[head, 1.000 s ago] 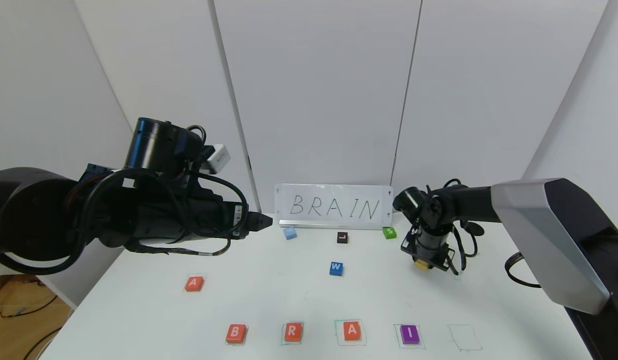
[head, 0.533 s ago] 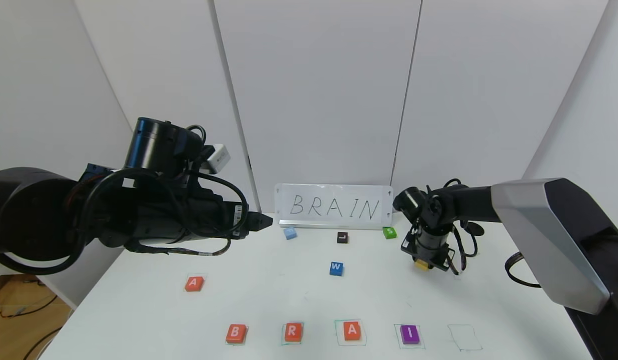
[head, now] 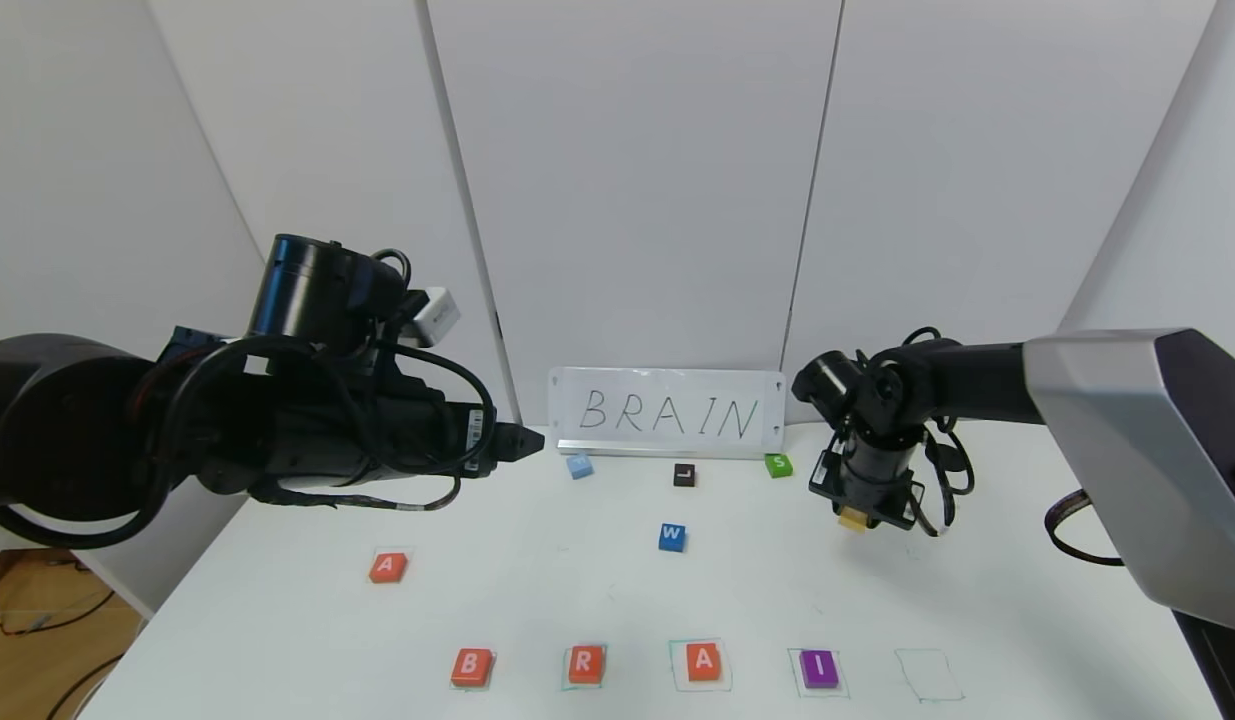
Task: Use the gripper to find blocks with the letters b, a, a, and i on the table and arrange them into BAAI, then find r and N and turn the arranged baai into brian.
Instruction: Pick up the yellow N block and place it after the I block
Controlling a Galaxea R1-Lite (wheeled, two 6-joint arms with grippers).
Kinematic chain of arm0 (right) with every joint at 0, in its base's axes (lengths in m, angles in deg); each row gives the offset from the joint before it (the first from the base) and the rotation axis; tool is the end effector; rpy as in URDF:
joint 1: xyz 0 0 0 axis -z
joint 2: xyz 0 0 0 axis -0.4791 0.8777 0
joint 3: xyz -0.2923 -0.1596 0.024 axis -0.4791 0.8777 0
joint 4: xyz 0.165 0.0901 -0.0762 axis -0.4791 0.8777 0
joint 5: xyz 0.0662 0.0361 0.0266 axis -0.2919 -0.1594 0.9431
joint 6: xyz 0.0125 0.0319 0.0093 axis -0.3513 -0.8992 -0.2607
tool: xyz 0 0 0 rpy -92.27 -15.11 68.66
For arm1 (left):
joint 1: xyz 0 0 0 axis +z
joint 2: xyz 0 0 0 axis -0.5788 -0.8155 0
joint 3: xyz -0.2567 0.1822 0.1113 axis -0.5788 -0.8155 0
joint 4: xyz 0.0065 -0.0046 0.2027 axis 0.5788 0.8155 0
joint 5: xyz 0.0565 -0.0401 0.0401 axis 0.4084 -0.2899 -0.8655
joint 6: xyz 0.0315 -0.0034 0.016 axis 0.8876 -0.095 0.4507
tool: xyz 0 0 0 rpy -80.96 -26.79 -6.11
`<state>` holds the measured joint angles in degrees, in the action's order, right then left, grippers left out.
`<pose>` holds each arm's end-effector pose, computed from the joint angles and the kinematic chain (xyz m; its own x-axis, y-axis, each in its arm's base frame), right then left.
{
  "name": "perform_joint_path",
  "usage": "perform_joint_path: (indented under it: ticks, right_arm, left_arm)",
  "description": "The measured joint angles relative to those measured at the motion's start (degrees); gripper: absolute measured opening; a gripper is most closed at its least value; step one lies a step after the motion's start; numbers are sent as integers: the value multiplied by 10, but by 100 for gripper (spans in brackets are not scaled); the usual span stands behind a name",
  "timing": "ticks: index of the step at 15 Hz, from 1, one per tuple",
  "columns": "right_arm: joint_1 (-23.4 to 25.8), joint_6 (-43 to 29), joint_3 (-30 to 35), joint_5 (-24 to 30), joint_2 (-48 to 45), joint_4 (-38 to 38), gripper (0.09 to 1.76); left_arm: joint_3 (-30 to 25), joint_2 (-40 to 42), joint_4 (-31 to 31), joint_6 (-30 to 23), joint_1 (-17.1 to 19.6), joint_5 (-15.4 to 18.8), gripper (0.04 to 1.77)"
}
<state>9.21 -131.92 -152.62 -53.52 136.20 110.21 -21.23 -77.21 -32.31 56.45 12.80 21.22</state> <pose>0.4649 0.1540 0.0833 0.3322 -0.1597 -0.9296 0.5590 0.8272 0.0576 0.3072 -0.1246 0.2260 0.7750 -0.2344 -0.5869 0.2192 0.9707 -0.0982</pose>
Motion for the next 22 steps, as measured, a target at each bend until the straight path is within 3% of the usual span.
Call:
perform_joint_path:
  ticks: [5,17,22]
  right_arm:
    - [-6,37,98,4,-74,-26,54]
    - [-10,217,522,76,-275,-332,54]
    - [-7,295,636,78,-305,-419,54]
  left_arm:
    - [0,1,0,0,-1,0,172]
    - [2,2,0,-1,-4,1,172]
    - [3,0,0,-1,-4,2,172]
